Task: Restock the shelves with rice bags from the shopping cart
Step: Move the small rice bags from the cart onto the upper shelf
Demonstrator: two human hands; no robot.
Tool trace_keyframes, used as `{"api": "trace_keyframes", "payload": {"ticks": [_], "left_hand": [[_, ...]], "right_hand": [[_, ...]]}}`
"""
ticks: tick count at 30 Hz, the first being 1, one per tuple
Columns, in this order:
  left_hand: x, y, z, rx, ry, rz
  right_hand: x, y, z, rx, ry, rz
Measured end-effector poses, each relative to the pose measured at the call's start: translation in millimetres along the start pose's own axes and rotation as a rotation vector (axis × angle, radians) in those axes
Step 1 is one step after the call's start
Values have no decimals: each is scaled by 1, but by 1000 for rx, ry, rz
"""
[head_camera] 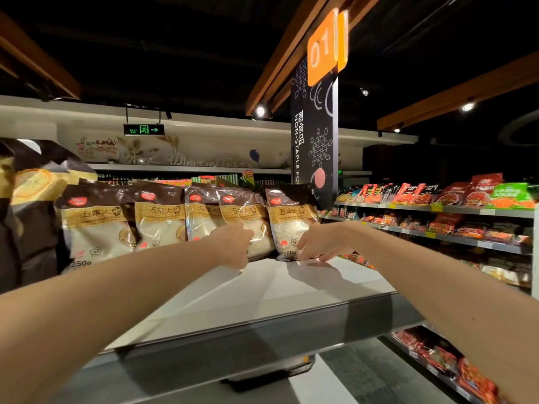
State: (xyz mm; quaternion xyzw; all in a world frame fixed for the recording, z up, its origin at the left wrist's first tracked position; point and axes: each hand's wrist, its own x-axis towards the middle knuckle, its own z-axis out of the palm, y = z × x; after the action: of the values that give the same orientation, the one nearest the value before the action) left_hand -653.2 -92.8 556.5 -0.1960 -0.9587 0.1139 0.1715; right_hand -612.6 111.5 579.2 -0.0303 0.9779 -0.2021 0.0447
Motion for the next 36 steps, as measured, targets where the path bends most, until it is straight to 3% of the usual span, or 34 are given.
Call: {"api": "trace_keyframes", "payload": {"ticks": [3, 6, 9, 14, 21, 25, 28, 31, 33, 36], "left_hand": [[-4, -1, -8, 7, -169, -24], [-11, 1, -13, -58, -215, -32], [-18, -2, -25, -247, -172, -58], [-51, 6, -42, -294, -182, -51], [-104, 44, -48, -685, 14, 69], [-125, 51, -49, -535, 266, 72], [-149, 56, -55, -358, 514, 76], [-194, 80, -45, -571, 743, 317], [-224, 96, -17, -728, 695, 404], [-254, 121, 52, -1014, 412, 353]], "right_hand": [[-23, 5, 3, -41, 19, -64], [-37, 9, 6, 53, 108, -121], [-44, 9, 8, 245, 305, -171], [-62, 3, 13, 677, 753, -245], [-121, 6, 43, 950, 1017, -194], [-156, 10, 73, 976, 1018, -61], [-179, 10, 100, 939, 901, 33], [-207, 8, 131, 939, 786, 84], [-228, 12, 161, 914, 796, 142], [-261, 32, 220, 918, 803, 256]]}}
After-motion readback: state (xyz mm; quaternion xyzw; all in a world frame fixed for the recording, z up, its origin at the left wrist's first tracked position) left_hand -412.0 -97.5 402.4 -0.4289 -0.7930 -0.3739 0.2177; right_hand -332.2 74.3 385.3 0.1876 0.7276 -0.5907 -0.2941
